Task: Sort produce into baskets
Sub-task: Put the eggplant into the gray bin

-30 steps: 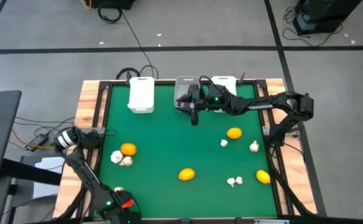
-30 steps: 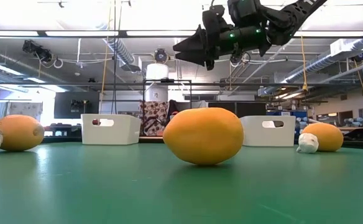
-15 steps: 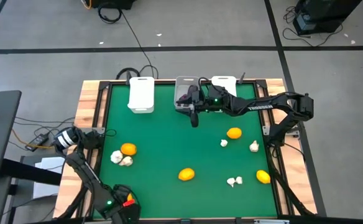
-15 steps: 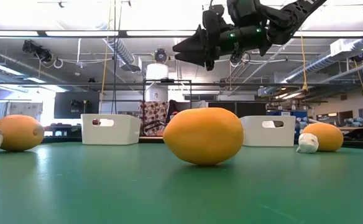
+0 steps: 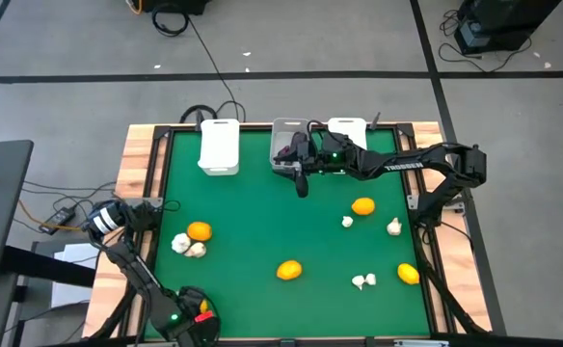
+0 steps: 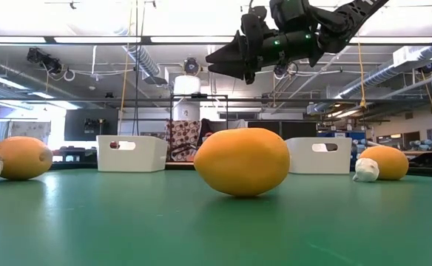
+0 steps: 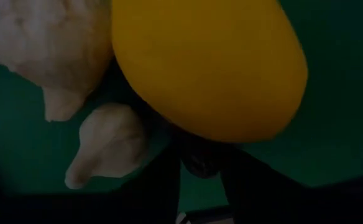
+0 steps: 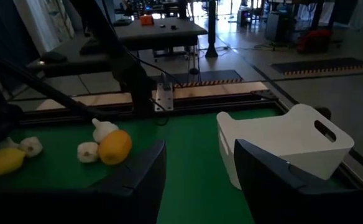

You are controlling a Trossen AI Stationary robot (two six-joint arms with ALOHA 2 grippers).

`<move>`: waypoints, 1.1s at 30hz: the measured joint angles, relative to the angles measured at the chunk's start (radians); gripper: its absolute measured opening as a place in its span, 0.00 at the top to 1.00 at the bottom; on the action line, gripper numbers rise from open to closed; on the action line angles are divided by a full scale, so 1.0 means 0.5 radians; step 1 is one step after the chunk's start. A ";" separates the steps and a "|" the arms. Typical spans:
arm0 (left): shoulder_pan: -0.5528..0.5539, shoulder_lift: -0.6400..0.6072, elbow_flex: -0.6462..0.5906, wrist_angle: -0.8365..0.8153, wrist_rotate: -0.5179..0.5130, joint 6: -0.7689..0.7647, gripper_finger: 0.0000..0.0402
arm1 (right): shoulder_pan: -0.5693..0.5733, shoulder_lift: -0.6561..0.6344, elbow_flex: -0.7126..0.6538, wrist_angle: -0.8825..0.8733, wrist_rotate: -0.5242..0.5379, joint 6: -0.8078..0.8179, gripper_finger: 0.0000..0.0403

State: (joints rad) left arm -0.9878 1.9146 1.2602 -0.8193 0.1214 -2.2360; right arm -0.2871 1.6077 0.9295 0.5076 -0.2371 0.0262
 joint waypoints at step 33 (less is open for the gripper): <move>0.829 0.005 1.284 -1.504 -0.948 1.923 0.81 | 0.151 0.000 0.001 0.297 -1.153 0.341 0.51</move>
State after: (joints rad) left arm -0.5735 1.9171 1.9023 -1.5714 -0.3525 -1.2743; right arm -0.2114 1.6077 0.9298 0.6561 -0.8134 0.1969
